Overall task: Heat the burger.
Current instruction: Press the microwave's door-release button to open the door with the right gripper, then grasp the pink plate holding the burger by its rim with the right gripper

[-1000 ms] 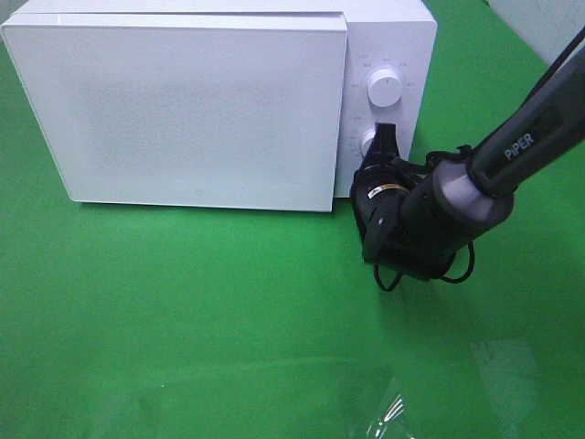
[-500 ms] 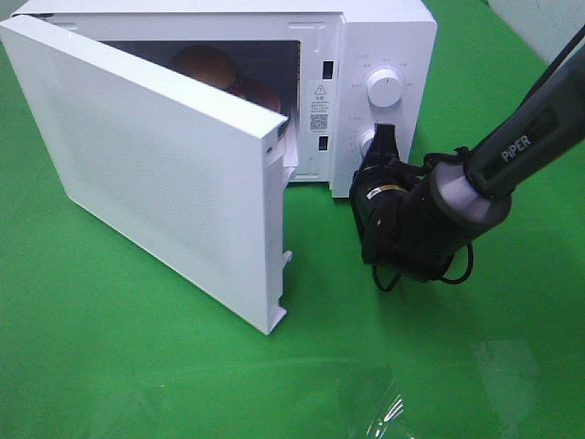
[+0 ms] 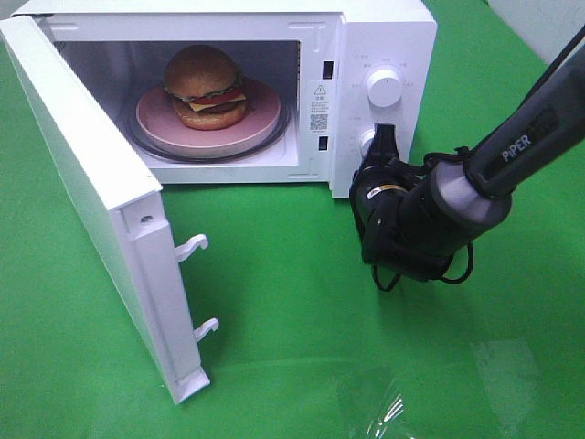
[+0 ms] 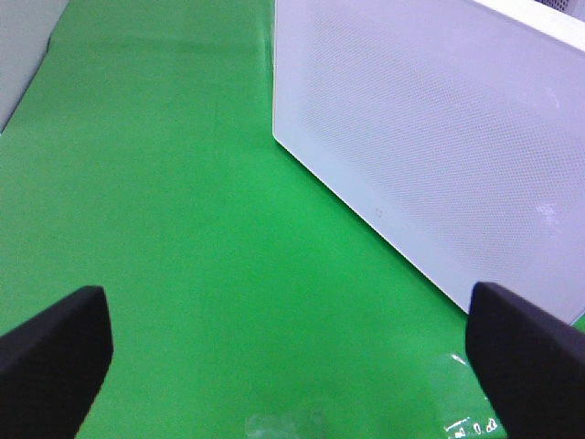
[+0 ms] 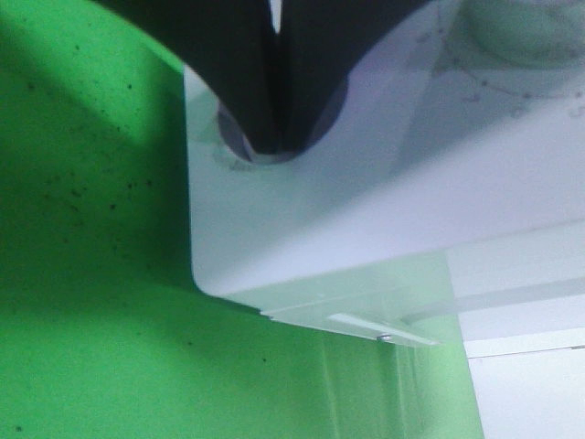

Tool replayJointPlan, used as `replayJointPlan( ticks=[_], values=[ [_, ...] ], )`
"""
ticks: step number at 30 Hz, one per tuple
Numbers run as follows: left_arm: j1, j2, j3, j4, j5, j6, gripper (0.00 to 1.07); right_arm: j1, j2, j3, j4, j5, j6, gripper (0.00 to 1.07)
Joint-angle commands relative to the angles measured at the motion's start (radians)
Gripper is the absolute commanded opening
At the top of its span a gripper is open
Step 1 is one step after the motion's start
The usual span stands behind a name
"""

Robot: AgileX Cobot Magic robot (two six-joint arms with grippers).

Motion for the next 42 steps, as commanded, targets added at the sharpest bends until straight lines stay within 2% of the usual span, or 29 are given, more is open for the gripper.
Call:
replayJointPlan(
  ticks=[1, 19, 28, 34, 37, 42],
  values=[
    [0.002, -0.017, 0.001, -0.007, -0.003, -0.005, 0.97, -0.018, -0.02, -0.053, -0.055, -0.109, 0.01, 0.0],
    [0.002, -0.017, 0.001, -0.007, -0.003, -0.005, 0.97, 0.005, -0.099, 0.073, -0.058, 0.056, 0.032, 0.0],
    [0.002, -0.017, 0.001, -0.007, -0.003, -0.005, 0.97, 0.005, -0.171, 0.155, -0.113, 0.18, 0.019, 0.0],
    [0.002, -0.017, 0.001, -0.007, -0.003, -0.005, 0.97, 0.005, -0.261, 0.213, -0.162, 0.25, -0.084, 0.0],
    [0.002, -0.017, 0.001, -0.007, -0.003, -0.005, 0.97, 0.005, -0.318, 0.218, -0.221, 0.329, -0.196, 0.0],
    [0.002, -0.017, 0.001, -0.007, -0.003, -0.005, 0.97, 0.005, -0.359, 0.217, -0.269, 0.393, -0.256, 0.0]
  ],
)
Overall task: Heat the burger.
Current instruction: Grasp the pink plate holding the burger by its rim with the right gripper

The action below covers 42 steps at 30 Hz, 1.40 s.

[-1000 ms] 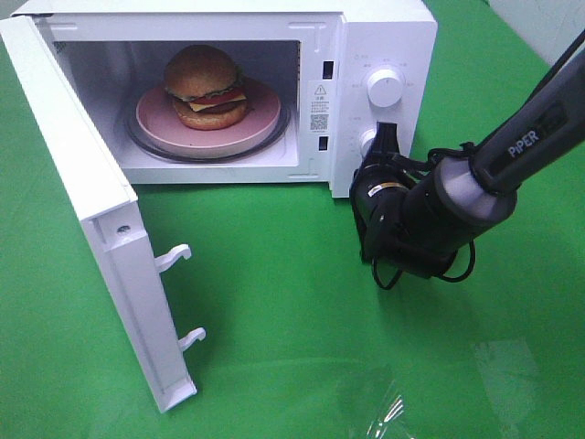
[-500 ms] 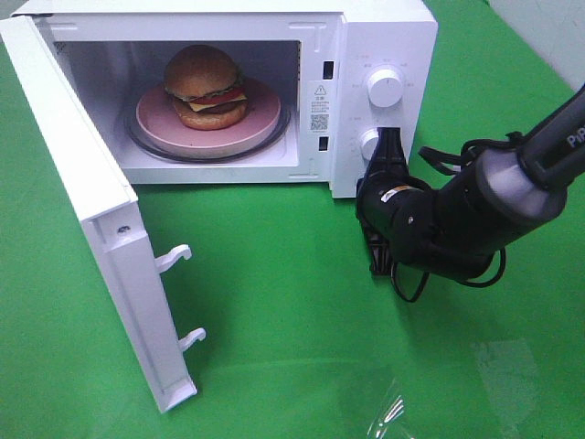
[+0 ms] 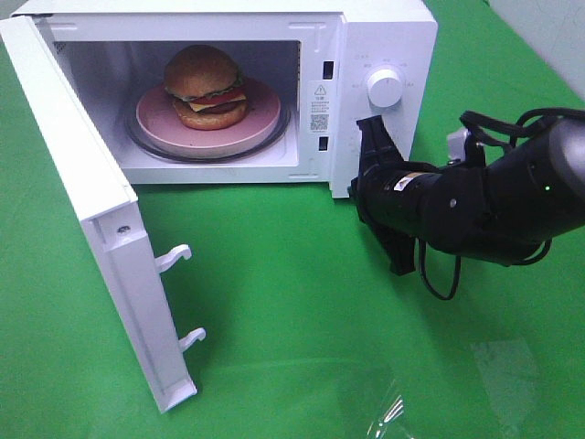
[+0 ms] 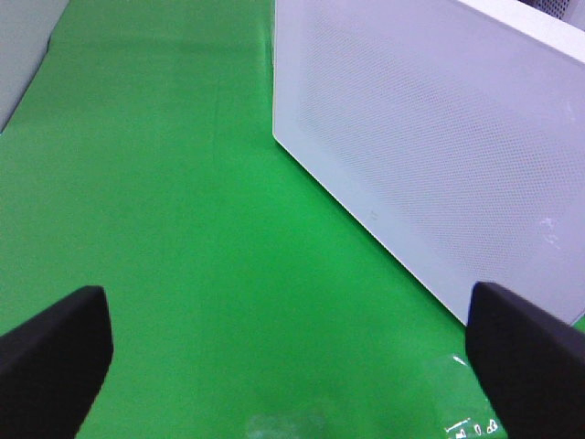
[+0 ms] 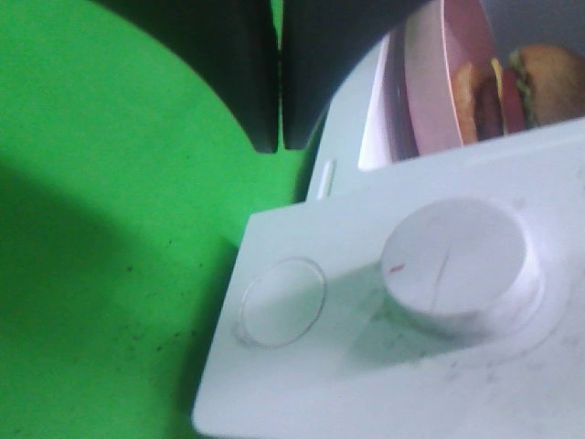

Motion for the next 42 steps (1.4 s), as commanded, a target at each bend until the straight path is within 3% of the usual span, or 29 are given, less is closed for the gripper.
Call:
replayJointPlan(
  ticks=[1, 9, 25, 35, 42],
  values=[
    [0.002, -0.017, 0.001, -0.007, -0.003, -0.005, 0.97, 0.002, -0.067, -0.001, -0.085, 0.101, -0.112, 0.0],
    [0.002, -0.017, 0.001, -0.007, -0.003, -0.005, 0.97, -0.001, -0.155, -0.001, -0.163, 0.311, -0.366, 0.0],
    [0.002, -0.017, 0.001, -0.007, -0.003, -0.005, 0.97, -0.001, -0.242, -0.004, -0.163, 0.642, -0.809, 0.01],
    [0.002, -0.017, 0.001, -0.007, -0.003, -0.005, 0.97, -0.001, -0.281, -0.017, -0.164, 0.817, -0.971, 0.02],
    [0.002, -0.017, 0.001, -0.007, -0.003, -0.005, 0.97, -0.001, -0.325, -0.037, -0.266, 0.931, -1.036, 0.03]
  ],
)
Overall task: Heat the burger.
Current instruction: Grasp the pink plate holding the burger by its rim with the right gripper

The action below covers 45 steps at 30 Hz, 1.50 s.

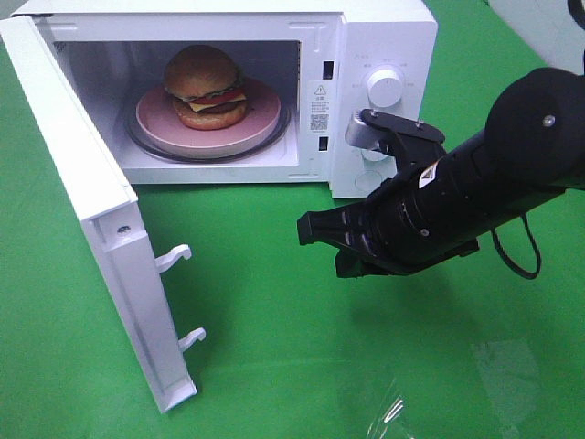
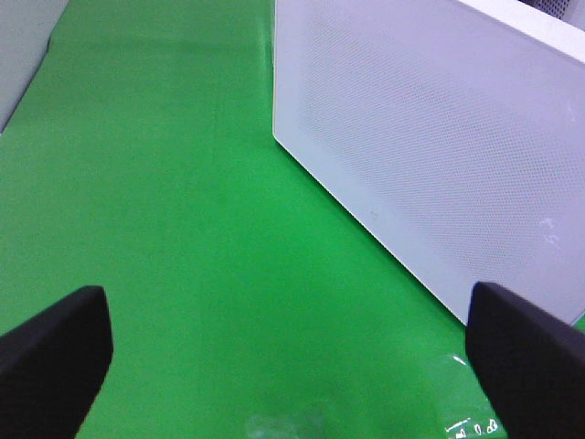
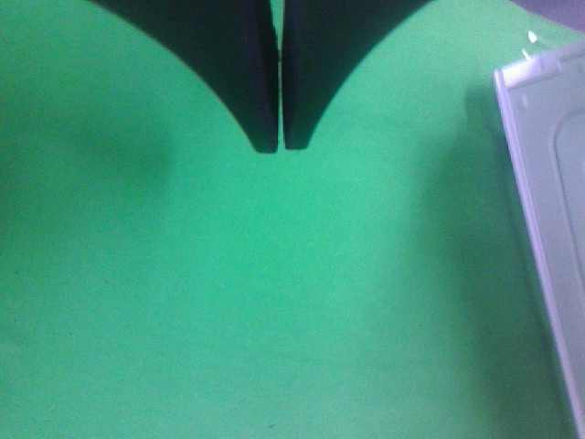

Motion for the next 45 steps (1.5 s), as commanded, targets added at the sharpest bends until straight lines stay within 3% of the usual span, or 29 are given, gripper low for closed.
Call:
replayJointPlan(
  ticks=[1, 7, 15, 22, 31, 39, 41, 45],
  values=[
    [0.002, -0.017, 0.001, -0.007, -0.003, -0.005, 0.97, -0.001, -0.027, -0.03, -0.085, 0.105, -0.054, 0.03],
    [0.002, -0.017, 0.001, -0.007, -0.003, -0.005, 0.97, -0.001, -0.029, -0.071, -0.141, 0.222, -0.148, 0.05],
    [0.002, -0.017, 0.001, -0.007, -0.003, -0.005, 0.97, -0.001, -0.029, -0.13, -0.239, 0.326, -0.469, 0.07],
    [0.002, -0.017, 0.001, -0.007, -0.003, -0.005, 0.97, -0.001, -0.029, -0.144, -0.259, 0.321, -0.666, 0.09],
    [0.002, -0.017, 0.001, -0.007, -0.003, -0.005, 0.97, -0.001, -0.029, -0.144, -0.259, 0.3, -1.17, 0.11],
    [0.002, -0.017, 0.001, -0.007, -0.003, -0.005, 0.97, -0.001, -0.029, -0.144, -0.277, 0.232, -1.283, 0.13],
    [0.002, -0.017, 0.001, -0.007, -0.003, -0.005, 0.97, -0.001, -0.029, -0.144, -0.308, 0.209, -1.305, 0.15],
    [0.002, -0.017, 0.001, -0.007, -0.003, -0.005, 0.97, 0.002, -0.029, -0.144, -0.494, 0.145, -1.298, 0.23]
  ],
)
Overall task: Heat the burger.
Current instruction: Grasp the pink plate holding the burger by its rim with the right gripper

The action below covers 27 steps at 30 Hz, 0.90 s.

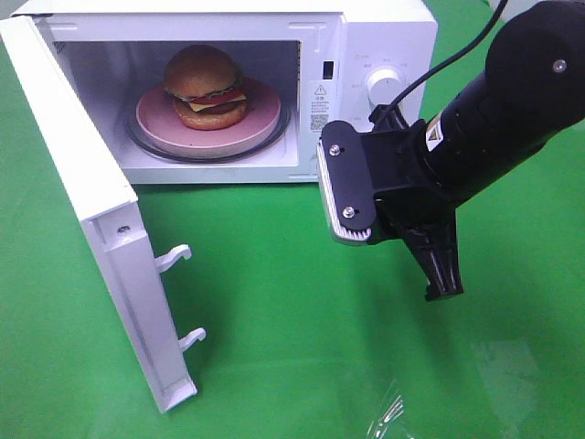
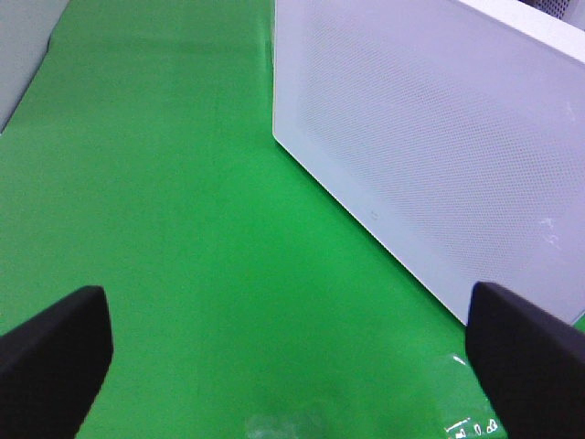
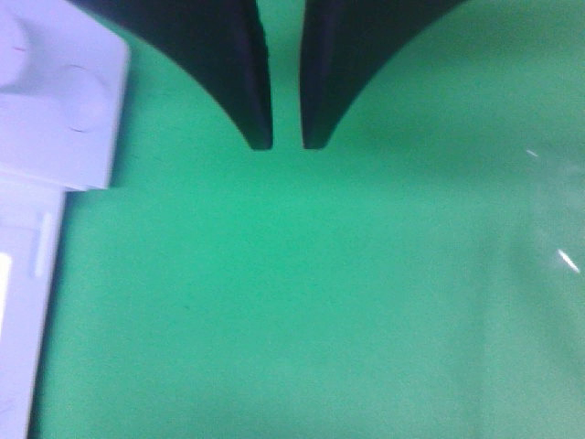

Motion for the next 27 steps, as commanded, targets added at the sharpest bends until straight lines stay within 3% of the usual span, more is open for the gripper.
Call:
replayJointPlan(
  ticks=[1, 3, 5, 6, 7, 10, 12, 13, 14, 17, 27],
  values=[
    [0.002, -0.017, 0.001, -0.007, -0.003, -0.005, 0.97, 0.002, -0.007, -0.007, -0.089, -0.031, -0.008, 0.23],
    [0.002, -0.017, 0.001, -0.007, -0.003, -0.005, 0.97, 0.002, -0.007, -0.007, -0.113, -0.046, 0.002, 0.27],
    [0.002, -0.017, 0.001, -0.007, -0.003, -0.005, 0.97, 0.002, -0.007, -0.007, -0.145, -0.095, 0.024, 0.44],
    [0.002, -0.017, 0.001, -0.007, -0.003, -0.005, 0.97, 0.002, -0.007, -0.007, -0.145, -0.095, 0.024, 0.44],
    [0.002, -0.017, 0.001, -0.007, -0.003, -0.005, 0.97, 0.004, -0.007, -0.007, -0.144, -0.112, 0.039, 0.53],
    [0.002, -0.017, 0.001, -0.007, -0.003, -0.005, 0.97, 0.018, -0.007, -0.007, -0.147, -0.117, 0.064, 0.61],
    [0.002, -0.017, 0.001, -0.007, -0.003, -0.005, 0.97, 0.038, -0.003, -0.007, -0.172, -0.121, 0.127, 0.77],
    [0.002, -0.017, 0.001, -0.007, -0.003, -0.005, 0.97, 0.038, -0.003, -0.007, -0.172, -0.121, 0.127, 0.77],
    [0.002, -0.017, 0.001, -0.007, -0.003, -0.005, 0.97, 0.05, 0.001, -0.014, -0.19, -0.12, 0.176, 0.84],
    [0.002, -0.017, 0.001, -0.007, -0.003, -0.005, 0.97, 0.061, 0.019, -0.045, -0.224, -0.118, 0.245, 0.91],
    [0.002, -0.017, 0.001, -0.007, -0.003, -0.005, 0.97, 0.084, 0.135, -0.176, -0.29, -0.11, 0.279, 0.89]
  ],
)
